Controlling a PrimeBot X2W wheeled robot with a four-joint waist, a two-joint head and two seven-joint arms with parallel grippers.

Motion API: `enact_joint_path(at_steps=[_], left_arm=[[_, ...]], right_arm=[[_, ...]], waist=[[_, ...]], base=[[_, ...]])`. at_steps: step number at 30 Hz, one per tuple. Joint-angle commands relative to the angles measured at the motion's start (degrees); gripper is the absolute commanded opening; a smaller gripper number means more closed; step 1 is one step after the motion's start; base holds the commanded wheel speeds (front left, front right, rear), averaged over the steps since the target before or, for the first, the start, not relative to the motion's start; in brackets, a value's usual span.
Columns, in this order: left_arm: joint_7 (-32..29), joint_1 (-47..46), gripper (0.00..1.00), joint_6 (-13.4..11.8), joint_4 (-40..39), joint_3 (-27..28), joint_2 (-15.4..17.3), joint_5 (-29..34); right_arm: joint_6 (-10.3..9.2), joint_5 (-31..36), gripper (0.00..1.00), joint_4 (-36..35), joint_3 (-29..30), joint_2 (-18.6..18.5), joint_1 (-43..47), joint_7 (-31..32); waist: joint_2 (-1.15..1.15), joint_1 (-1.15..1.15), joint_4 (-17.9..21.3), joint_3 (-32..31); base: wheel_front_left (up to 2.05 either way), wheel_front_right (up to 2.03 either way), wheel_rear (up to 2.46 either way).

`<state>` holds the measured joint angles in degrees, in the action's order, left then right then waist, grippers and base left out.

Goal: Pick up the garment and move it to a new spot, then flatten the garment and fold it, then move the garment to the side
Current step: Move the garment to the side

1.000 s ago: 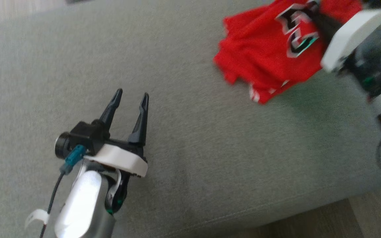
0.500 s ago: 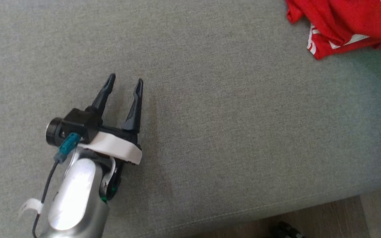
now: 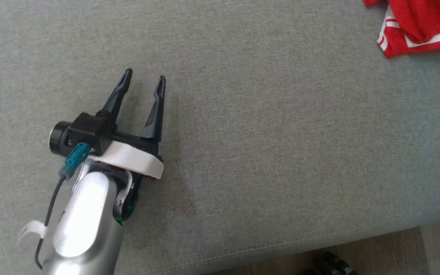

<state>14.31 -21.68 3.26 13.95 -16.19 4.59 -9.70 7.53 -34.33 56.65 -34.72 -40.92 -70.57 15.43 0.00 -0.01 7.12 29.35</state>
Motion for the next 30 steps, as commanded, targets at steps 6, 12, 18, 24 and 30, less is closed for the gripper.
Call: enact_joint_path(at_steps=[6, 12, 18, 24, 30], left_arm=[[0.6, 0.0, 1.00, -0.8, -0.8, 2.0, 0.7, -0.9], [0.7, 2.6, 1.00, -1.3, -1.2, 3.3, 0.0, -2.3], [0.7, 6.7, 1.00, -1.9, -2.5, 6.3, -0.1, -3.0], [0.7, 10.0, 1.00, -2.2, -3.2, 8.9, 0.2, -3.2], [0.7, 12.1, 1.00, -2.9, -2.4, 10.6, 0.6, -3.5]], right_arm=[[-0.04, 7.5, 1.00, 5.2, 3.1, 2.2, -2.2, -8.2], [-0.04, 9.9, 1.00, 4.0, 4.2, 6.8, 0.2, -16.4], [-0.04, 6.5, 1.00, -2.8, 5.6, 11.4, 6.7, -22.7], [-0.04, 4.7, 1.00, -10.5, 7.3, 14.6, 16.7, -25.7], [-0.04, 3.8, 1.00, -19.4, 11.1, 15.4, 29.0, -27.8]], waist=[[0.00, 0.01, -1.0, -4.3], [0.00, 0.01, -1.3, -11.9], [0.00, 0.01, -1.4, -20.3], [0.00, 0.01, -2.4, -27.2], [0.00, 0.01, -3.9, -30.4]], base=[[0.00, 0.00, 0.00], [0.00, 0.00, 0.00], [0.00, 0.00, 0.00], [0.00, 0.00, 0.00], [0.00, 0.00, 0.00]])
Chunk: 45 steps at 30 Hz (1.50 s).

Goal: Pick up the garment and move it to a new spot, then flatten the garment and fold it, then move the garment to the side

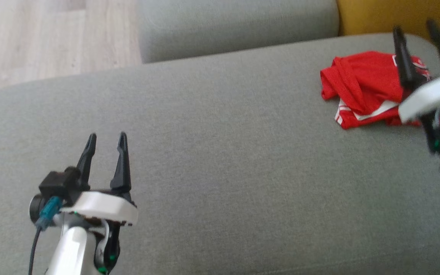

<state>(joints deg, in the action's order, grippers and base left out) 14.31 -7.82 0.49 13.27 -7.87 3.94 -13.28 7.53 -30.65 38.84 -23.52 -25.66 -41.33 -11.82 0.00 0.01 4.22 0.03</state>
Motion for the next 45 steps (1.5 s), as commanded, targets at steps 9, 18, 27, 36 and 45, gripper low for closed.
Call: enact_joint_path(at_steps=[9, 18, 27, 36, 45], left_arm=[[0.7, 0.7, 1.00, -2.3, -0.5, 3.8, 1.1, 0.8], [0.7, 1.7, 1.00, -1.8, 2.1, 4.5, 0.8, 1.3], [0.7, 1.7, 1.00, -0.4, 3.9, 5.0, 0.4, 2.2], [0.7, 1.0, 1.00, 0.6, 4.5, 5.7, 0.0, 2.6], [0.7, 1.0, 1.00, 1.0, 5.1, 6.2, -0.4, 2.9]], right_arm=[[-0.04, 6.1, 1.00, -12.5, 7.7, 5.0, 18.4, -2.4], [-0.04, 12.9, 1.00, -18.0, 14.3, 10.6, 28.3, -3.0], [-0.04, 15.7, 1.00, -20.4, 15.9, 13.6, 31.6, -2.8], [-0.04, 15.9, 1.00, -20.5, 15.4, 13.9, 31.4, -1.9], [-0.04, 15.5, 1.00, -19.9, 14.3, 14.1, 31.1, -1.1]], waist=[[0.00, -0.01, -2.8, -2.2], [0.00, -0.01, -3.8, -2.9], [0.00, -0.01, -4.0, -3.0], [0.00, -0.01, -4.1, -3.0], [0.00, -0.01, -4.0, -3.4]], base=[[0.00, 0.00, 0.00], [0.00, 0.00, 0.00], [0.00, 0.00, 0.00], [0.00, 0.00, 0.00], [0.00, 0.00, 0.00]])
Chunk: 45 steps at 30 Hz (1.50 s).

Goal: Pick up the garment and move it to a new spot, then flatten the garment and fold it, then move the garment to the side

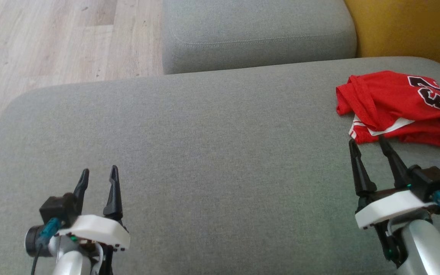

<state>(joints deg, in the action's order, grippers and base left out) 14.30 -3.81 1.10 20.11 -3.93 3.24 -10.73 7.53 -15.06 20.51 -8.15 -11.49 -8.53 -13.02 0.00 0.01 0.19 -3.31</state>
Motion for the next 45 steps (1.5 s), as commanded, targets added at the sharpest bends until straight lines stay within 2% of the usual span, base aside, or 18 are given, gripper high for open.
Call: enact_joint_path(at_steps=[1, 4, 5, 10, 45], left_arm=[[0.7, -3.0, 1.00, 0.4, -1.7, 2.4, 0.2, 0.3], [0.7, -3.1, 1.00, 0.4, -1.9, 2.8, 0.1, -0.1], [0.0, 0.0, 0.00, 0.4, -0.1, 0.9, -0.2, 0.0], [-0.5, 0.7, 0.00, 0.5, 2.2, 1.1, -0.4, -0.7], [-6.2, -0.1, 0.00, 2.2, -0.3, 3.6, -0.4, -23.6]], right_arm=[[-0.04, -0.1, 1.00, -1.5, -1.2, -0.1, -1.7, 0.2], [-0.04, -0.3, 1.00, -1.4, -1.7, -0.1, -1.8, 0.5], [0.00, -0.2, 0.00, 0.3, -0.6, 0.0, 0.0, 0.5], [0.00, -0.8, 0.00, 2.4, -0.7, 0.3, 0.9, 0.7], [-0.01, -22.4, 0.00, -0.2, 3.6, 2.6, 1.4, 6.0]], waist=[[0.00, -0.01, 0.0, -0.1], [0.00, -0.01, 0.1, -0.2], [0.00, -0.01, 0.1, -0.2], [0.00, -0.01, 0.1, -0.2], [0.00, -0.01, 0.0, 0.8]], base=[[0.00, 0.00, 0.00], [0.00, 0.00, 0.00], [0.00, 0.00, 0.00], [0.00, 0.00, 0.00], [0.00, 0.00, 0.00]])
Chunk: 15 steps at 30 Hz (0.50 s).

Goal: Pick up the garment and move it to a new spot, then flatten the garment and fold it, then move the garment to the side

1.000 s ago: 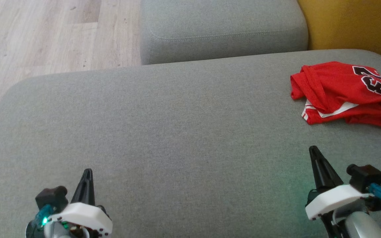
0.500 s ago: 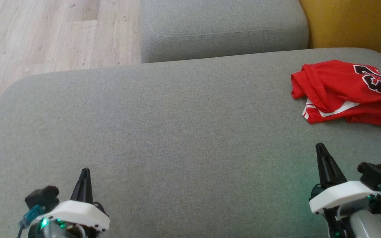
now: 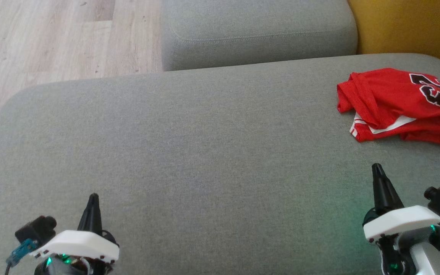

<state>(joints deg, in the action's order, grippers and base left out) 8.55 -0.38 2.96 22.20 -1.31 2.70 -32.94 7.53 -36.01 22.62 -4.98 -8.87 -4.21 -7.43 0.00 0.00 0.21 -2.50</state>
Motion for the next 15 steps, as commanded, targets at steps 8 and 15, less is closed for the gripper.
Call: enact_joint_path(at_steps=[8, 15], left_arm=[[-1.6, -3.7, 0.00, 0.6, -2.8, 1.5, 0.2, -5.9], [-2.7, -3.9, 0.00, 1.0, -3.3, 2.1, 0.2, -10.5]], right_arm=[[-0.01, -5.8, 0.00, -2.8, 1.3, 0.5, -2.9, 1.5], [-0.02, -10.1, 0.00, -3.3, 2.2, 1.0, -2.8, 2.6]], waist=[[0.00, 0.00, 0.0, 0.2], [0.00, 0.00, 0.0, 0.4]], base=[[0.00, 0.00, 0.00], [0.00, 0.00, 0.00]])
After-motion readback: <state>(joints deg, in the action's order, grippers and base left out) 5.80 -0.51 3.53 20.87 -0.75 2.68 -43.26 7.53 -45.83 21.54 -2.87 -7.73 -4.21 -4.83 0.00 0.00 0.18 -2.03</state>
